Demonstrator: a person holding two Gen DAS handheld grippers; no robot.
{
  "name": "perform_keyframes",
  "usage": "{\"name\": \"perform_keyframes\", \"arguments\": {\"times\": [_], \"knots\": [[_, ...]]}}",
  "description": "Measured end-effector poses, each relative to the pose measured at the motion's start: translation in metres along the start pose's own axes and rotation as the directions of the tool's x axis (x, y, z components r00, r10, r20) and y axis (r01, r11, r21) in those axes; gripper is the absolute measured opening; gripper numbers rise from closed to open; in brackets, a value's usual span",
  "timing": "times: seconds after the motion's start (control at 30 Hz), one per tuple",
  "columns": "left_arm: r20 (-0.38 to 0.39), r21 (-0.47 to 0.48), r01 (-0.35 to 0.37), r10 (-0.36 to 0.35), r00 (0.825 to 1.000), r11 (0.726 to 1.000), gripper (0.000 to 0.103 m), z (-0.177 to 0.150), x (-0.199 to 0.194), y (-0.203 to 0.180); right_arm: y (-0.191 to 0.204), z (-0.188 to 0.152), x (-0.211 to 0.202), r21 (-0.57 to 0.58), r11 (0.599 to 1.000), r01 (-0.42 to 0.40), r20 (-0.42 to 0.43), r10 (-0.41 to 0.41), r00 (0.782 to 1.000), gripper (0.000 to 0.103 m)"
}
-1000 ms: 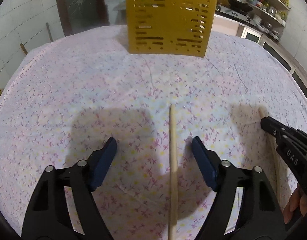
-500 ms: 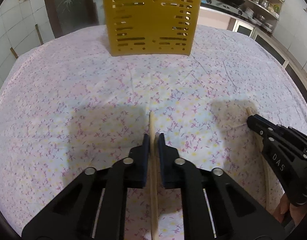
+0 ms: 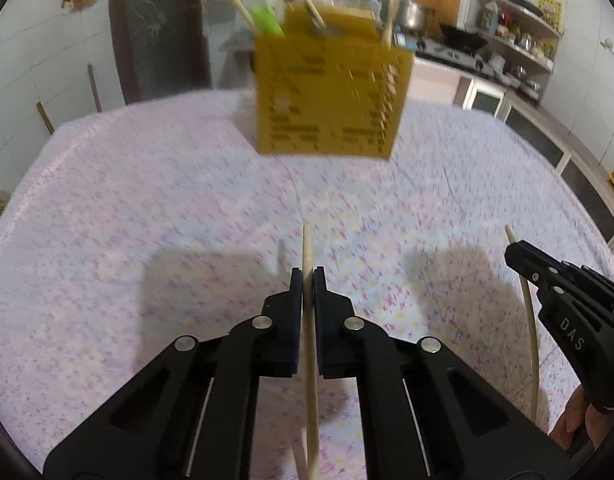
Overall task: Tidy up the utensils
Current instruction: 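Grasp a wooden chopstick with the right tool while the left tool grasps another, then carry both chopsticks over the yellow holder and open both tools to drop them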
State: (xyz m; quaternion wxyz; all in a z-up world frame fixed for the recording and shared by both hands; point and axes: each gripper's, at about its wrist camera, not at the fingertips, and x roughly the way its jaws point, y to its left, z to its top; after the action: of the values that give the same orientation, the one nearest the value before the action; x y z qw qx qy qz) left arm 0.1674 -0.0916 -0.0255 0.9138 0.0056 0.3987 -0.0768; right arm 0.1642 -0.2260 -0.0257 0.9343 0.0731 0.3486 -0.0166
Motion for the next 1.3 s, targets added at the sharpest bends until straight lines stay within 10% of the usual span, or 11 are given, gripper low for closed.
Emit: {"name": "perform_keyframes", "arguments": {"times": [0.73,1.3], "knots": [[0.318,-0.087,0.014,0.014,0.948,0.996,0.004,0.028,-0.109,0.061,0.031,0.038,-0.071,-0.030,0.999,-0.038,0.311,0.046,0.949,0.006],[0.418,-0.041,0.058,-0.036,0.908,0.997,0.004,0.064,-0.119,0.061,0.050,0.078,-0.085,-0.062,0.998,0.005,0.448,0.023,0.894,0.006]]}}
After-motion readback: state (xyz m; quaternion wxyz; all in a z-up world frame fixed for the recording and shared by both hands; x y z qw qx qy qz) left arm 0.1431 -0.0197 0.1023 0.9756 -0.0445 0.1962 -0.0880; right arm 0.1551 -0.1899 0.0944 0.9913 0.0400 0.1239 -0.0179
